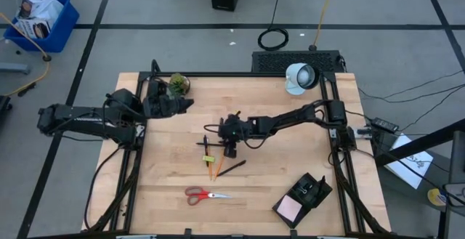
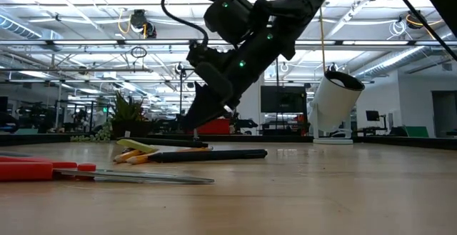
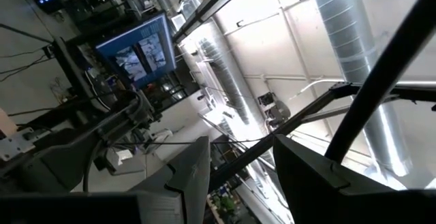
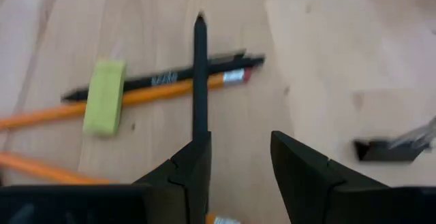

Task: Pick and place office supplies into organizer
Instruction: Put the black pen into the desk organizer

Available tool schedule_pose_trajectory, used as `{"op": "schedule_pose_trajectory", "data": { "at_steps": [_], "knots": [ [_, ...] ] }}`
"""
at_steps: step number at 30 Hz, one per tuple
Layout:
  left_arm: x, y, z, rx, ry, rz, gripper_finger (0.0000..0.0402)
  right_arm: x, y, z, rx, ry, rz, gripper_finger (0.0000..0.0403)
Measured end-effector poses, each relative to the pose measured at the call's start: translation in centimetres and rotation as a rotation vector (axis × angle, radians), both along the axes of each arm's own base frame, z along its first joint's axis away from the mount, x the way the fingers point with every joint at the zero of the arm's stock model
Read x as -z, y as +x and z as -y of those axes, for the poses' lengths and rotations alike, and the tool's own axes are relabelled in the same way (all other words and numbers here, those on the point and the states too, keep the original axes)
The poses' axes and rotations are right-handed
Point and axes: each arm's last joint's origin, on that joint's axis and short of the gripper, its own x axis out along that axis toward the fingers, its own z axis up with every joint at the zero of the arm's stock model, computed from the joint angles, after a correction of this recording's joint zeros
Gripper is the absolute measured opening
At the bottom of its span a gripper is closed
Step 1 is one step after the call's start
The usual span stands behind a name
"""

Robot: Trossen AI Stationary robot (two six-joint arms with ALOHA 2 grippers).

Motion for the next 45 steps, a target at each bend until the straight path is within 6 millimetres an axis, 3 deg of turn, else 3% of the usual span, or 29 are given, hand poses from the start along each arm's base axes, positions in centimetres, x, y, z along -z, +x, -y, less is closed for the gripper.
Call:
{"op": "schedule_pose_trajectory", "data": {
  "at_steps": [10, 18, 23, 27, 32, 41, 45],
  "knots": [
    [0.0, 0.0, -0.5, -0.018, -0.012, -0.001, 0.0166, -0.5, 0.4, -0.7, -0.065, 0.049, 0.066, 0.0141],
    [0.0, 0.0, -0.9, -0.038, -0.016, -0.001, 0.0166, 2.4, 0.5, -1.3, -0.037, 0.095, -0.011, 0.0141],
    [0.0, -0.1, -1.0, -0.018, -0.013, -0.003, 0.0166, 2.6, 0.5, -1.2, -0.022, 0.106, -0.020, 0.0138],
    [0.2, 0.0, -0.9, 0.018, -0.037, -0.023, 0.0166, 2.7, 0.3, -1.2, -0.023, 0.106, -0.043, 0.0105],
    [0.4, 0.1, -0.9, 0.037, -0.063, -0.052, 0.0166, 2.8, 0.1, -1.2, -0.017, 0.105, -0.071, 0.0027],
    [0.6, 0.2, -0.9, 0.063, -0.084, -0.071, 0.0166, 2.4, -0.1, -1.2, -0.005, 0.117, -0.079, 0.0041],
    [0.6, 0.2, -0.8, 0.098, -0.093, -0.074, 0.0166, 0.6, -0.3, -1.3, -0.018, 0.108, -0.046, 0.0026]
  ]
}}
